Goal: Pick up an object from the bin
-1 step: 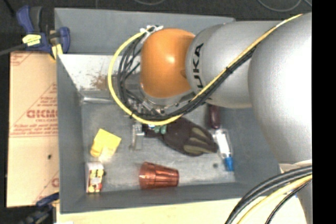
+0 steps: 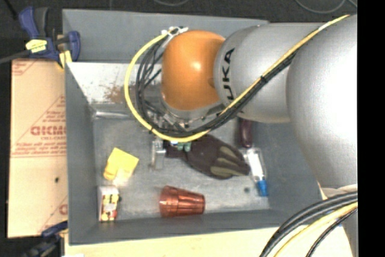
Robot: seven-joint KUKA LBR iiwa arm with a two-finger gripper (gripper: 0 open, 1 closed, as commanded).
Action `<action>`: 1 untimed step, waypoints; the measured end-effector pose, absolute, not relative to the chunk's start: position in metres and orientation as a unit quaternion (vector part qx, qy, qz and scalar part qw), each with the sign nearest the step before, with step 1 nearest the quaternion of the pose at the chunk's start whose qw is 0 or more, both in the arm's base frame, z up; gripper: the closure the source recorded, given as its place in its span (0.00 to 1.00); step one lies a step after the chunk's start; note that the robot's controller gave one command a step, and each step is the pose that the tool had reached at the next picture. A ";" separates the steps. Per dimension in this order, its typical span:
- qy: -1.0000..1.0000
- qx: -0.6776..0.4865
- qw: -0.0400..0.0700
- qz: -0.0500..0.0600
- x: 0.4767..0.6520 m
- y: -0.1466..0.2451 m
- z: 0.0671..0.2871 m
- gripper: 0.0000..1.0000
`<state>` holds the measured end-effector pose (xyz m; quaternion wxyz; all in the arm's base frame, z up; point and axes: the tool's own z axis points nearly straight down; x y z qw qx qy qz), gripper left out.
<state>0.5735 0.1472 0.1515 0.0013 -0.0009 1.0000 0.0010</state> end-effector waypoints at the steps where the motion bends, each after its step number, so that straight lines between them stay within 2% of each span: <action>1: 0.999 -0.043 0.005 0.000 0.570 0.170 0.122 0.00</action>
Offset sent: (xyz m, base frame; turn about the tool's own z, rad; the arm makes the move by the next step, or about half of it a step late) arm -0.0088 0.0626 -0.0180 -0.2478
